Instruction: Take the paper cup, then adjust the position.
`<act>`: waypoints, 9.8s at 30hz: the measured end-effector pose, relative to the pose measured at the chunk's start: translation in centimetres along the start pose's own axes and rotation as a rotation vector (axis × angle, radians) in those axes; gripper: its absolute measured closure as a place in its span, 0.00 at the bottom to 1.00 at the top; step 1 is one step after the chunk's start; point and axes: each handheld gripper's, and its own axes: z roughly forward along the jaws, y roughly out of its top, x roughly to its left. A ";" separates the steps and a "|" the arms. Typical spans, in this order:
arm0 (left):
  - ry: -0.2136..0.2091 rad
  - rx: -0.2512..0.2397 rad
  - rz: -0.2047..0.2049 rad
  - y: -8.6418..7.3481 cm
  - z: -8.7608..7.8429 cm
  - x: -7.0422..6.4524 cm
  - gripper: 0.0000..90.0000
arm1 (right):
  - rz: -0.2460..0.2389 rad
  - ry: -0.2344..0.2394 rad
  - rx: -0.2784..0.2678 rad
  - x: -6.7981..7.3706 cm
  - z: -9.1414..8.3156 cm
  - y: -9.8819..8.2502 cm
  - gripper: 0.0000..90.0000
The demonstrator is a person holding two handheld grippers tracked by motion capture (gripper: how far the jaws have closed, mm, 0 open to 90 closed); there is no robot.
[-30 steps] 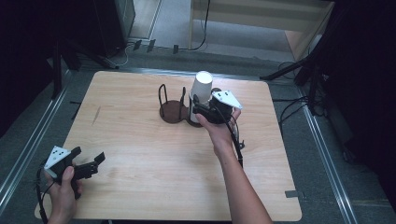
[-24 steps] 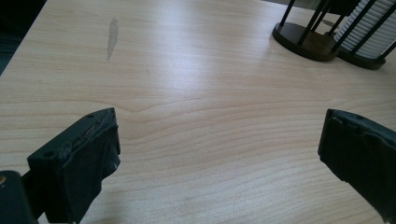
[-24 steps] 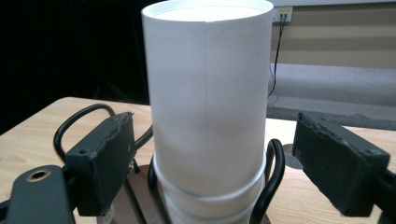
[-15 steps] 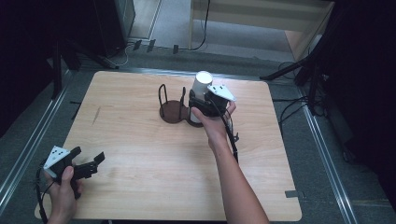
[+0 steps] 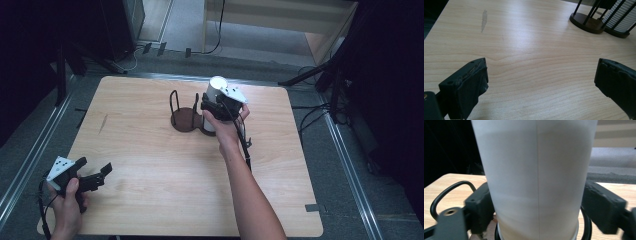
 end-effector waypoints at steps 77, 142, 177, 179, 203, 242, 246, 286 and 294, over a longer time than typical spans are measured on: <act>-0.001 0.002 0.007 0.0 0.0 0.0 0.00 | -0.041 0.006 -0.213 -1.3 -6.0 6.2 0.30; -0.170 -0.089 0.218 6.6 2.5 -9.0 0.00 | -0.045 -0.057 -0.077 -6.3 -16.7 -5.2 0.30; -0.327 0.013 0.239 7.5 2.5 -12.6 0.00 | -0.424 -0.151 -0.012 -1.2 -14.6 -9.0 0.30; -0.334 0.023 0.250 7.4 2.6 -13.0 0.00 | -0.453 -0.152 -0.014 -0.8 -14.5 -9.2 0.30; -0.397 0.053 0.297 6.7 3.1 -15.4 0.00 | -0.651 -0.134 -0.043 2.6 -14.3 -10.8 0.31; -0.504 0.102 0.368 5.4 3.6 -19.1 0.05 | -0.849 -0.033 -0.097 6.6 -14.6 -13.4 0.31; -0.509 0.102 0.378 5.3 3.6 -19.2 0.06 | -0.854 -0.021 -0.101 6.8 -14.6 -13.5 0.31; -0.530 0.080 0.464 4.9 3.1 -20.4 0.23 | -0.883 0.157 -0.149 8.1 -15.4 -14.1 0.30; -0.539 0.080 0.460 5.0 3.1 -20.2 0.27 | -0.889 0.187 -0.160 8.0 -15.6 -14.0 0.30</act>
